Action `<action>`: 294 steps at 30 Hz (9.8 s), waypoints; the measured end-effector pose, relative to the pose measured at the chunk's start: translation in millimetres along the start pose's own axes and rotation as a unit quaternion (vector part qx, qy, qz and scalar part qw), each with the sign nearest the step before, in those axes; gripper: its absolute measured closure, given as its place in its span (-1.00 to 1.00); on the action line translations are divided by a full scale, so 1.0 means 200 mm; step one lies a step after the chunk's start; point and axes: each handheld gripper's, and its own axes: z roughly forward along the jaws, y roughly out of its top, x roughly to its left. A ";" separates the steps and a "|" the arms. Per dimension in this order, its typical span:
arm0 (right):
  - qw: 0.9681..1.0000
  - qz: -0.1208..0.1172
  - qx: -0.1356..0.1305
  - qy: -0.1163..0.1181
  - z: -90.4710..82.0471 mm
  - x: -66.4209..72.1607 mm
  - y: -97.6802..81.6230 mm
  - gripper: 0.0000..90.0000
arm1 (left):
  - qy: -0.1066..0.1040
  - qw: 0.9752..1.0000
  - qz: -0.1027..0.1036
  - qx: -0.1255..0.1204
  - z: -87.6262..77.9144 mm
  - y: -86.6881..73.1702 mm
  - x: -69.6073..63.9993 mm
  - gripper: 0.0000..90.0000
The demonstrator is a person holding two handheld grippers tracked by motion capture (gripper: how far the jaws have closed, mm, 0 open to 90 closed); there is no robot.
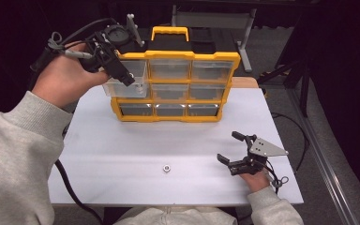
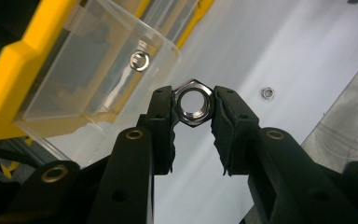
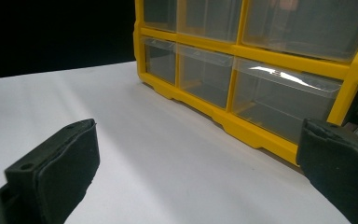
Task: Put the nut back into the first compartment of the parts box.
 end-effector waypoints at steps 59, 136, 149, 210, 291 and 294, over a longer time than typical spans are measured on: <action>1.000 -0.003 0.016 0.013 0.02 0.01 -0.01 -1.00 | -0.052 0.979 -0.184 0.068 0.47 0.07 0.38 0.54; 0.999 -0.004 0.026 0.020 0.03 0.01 -0.02 -0.99 | -0.097 0.994 0.036 -0.037 0.74 -0.22 -0.35 -0.54; 0.999 -0.004 0.026 0.021 0.03 0.01 -0.02 -0.99 | -0.128 0.991 0.042 -0.023 1.11 -0.25 -0.45 -0.50; 0.999 0.000 0.028 0.020 0.03 0.01 -0.02 -0.99 | -0.099 0.991 0.078 0.048 0.97 -0.19 -0.48 0.54; 0.999 0.000 0.039 0.020 0.04 0.00 -0.03 -0.99 | -0.022 0.988 -0.152 -0.019 0.27 -0.07 0.38 0.54; 0.999 0.000 0.039 0.021 0.04 0.00 -0.03 -0.99 | -0.030 0.987 -0.155 -0.013 0.30 -0.06 0.38 0.54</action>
